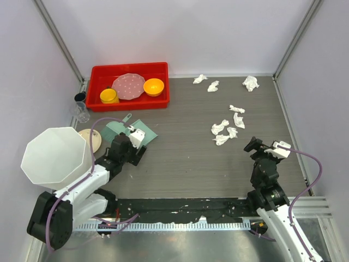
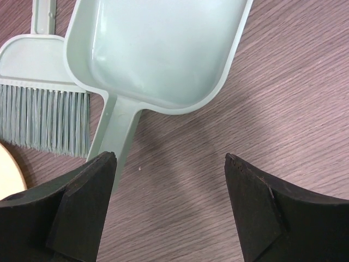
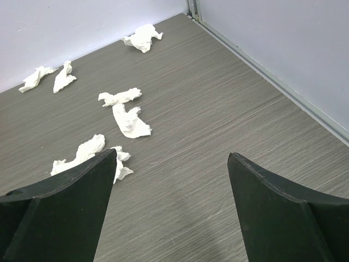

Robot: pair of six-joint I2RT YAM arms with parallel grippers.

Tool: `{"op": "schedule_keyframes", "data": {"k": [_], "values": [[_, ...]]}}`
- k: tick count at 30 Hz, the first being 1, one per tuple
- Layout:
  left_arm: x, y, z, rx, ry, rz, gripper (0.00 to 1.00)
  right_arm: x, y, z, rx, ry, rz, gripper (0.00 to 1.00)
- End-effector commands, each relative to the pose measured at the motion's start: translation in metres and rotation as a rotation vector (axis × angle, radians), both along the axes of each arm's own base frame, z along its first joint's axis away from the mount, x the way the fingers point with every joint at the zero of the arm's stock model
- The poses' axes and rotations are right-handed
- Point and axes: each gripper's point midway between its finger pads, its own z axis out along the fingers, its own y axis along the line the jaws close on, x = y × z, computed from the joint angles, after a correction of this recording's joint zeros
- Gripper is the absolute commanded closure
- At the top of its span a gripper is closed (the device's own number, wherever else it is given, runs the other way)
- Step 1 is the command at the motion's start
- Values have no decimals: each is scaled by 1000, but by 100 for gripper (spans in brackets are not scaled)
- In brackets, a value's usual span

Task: Sweep away the paper scraps from the table

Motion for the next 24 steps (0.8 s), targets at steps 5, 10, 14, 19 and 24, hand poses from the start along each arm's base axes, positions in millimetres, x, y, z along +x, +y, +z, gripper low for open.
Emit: {"op": "schedule_keyframes", "data": {"k": [5, 10, 14, 19, 24], "values": [[13, -13, 48, 16, -9, -94, 16, 0, -4, 15, 36, -70, -30, 12], [4, -14, 92, 87, 101, -182, 16, 1, -3, 14, 33, -63, -28, 12], [17, 4, 144, 127, 101, -12, 17, 1, -3, 15, 33, -65, -28, 12], [2, 21, 128, 223, 263, 38, 16, 2, -1, 15, 36, -68, -18, 12], [-3, 20, 87, 298, 440, -9, 37, 3, 0, 16, 36, -74, -7, 12]]}}
